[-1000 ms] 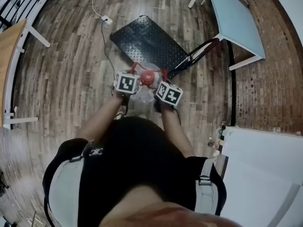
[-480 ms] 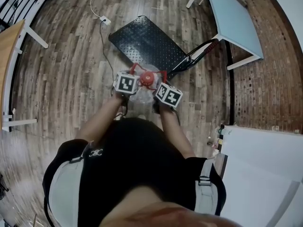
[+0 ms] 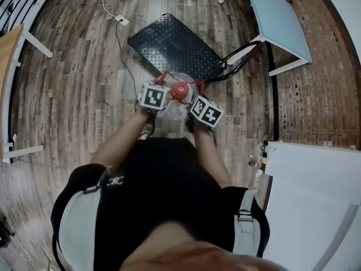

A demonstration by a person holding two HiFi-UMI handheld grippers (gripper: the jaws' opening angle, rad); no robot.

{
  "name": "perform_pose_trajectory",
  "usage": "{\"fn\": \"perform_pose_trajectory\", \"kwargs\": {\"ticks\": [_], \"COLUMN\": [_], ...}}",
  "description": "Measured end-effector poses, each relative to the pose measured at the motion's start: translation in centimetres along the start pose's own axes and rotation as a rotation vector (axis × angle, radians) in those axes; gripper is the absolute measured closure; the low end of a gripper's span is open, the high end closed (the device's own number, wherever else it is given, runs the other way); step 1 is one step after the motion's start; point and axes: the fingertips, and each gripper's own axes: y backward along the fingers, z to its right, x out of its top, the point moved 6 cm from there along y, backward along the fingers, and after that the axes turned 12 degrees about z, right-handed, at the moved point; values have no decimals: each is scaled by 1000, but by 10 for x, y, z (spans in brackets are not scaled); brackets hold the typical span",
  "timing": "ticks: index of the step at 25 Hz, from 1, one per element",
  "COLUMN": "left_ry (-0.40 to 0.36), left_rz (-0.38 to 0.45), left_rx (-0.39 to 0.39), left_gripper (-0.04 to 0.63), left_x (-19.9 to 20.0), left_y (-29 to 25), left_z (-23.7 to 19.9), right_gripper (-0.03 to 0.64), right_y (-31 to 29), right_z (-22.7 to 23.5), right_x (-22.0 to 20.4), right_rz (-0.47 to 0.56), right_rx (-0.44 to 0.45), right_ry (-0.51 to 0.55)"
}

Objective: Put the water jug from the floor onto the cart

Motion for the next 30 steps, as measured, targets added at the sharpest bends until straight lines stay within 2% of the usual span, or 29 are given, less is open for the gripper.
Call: {"fn": "perform_pose_trajectory", "kwargs": {"ticks": [7, 16, 26, 30], "left_ry": [-24, -22, -24, -39], "left_rz": [-9, -13, -36, -60], "left_rx": [-27, -11, 8, 23], "left_gripper": [589, 589, 588, 588], "left_x": [-6, 7, 28, 42], "left_y": [2, -11, -57, -87], "left_z": [-17, -42, -54, -57], "right_gripper": [601, 600, 600, 600], "right_y": [-3, -30, -79, -109], "right_z": [-15, -29, -19, -8], "right_x": [-13, -8, 9, 21], "right_rz": [4, -20, -49, -73], "right_rx": [-16, -1, 11, 21], "right_ry": [-6, 1, 7, -40]}}
